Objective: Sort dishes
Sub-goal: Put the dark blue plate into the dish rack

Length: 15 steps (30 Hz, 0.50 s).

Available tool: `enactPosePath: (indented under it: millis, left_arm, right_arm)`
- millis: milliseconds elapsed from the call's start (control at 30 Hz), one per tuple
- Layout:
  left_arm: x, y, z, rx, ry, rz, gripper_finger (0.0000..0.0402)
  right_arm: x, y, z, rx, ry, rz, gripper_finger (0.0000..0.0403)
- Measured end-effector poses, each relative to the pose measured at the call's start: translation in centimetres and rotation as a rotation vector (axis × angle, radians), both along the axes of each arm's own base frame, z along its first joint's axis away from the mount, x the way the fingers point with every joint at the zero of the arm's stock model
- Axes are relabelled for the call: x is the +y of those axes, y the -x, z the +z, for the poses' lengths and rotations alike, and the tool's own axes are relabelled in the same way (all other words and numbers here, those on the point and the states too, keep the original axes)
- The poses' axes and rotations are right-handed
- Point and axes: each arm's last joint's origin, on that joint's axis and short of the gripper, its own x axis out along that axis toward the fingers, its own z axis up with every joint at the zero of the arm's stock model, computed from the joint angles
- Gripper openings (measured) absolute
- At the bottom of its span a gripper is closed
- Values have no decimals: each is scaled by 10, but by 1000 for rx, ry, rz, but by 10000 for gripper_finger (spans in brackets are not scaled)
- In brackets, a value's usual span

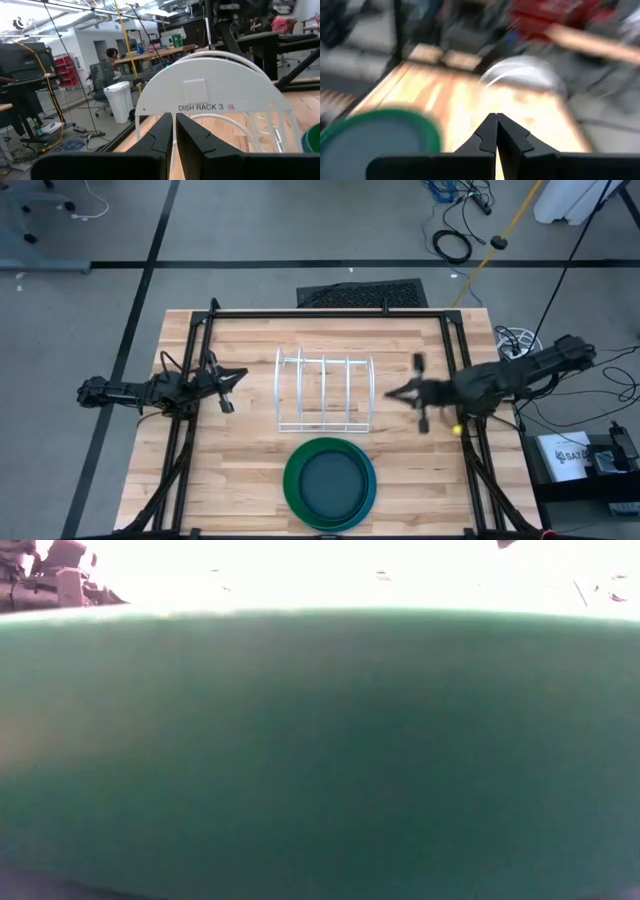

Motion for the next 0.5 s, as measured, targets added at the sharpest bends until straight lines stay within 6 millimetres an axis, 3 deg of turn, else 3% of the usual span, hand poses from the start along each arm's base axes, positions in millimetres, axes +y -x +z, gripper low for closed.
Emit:
enactPosePath:
  millis: [233,367,500]
  left_arm:
    - [-1,0,2,-27,-4,-55,34]
    - [-1,0,5,-83,99,-71,34]
    - [-1,0,5,-95,119,-74,34]
  right_arm:
    - [38,-71,-12,395,-59,79,0]
    - [59,-108,-20,576,-106,149,7]
    - [73,-142,-42,728,-62,148,36]
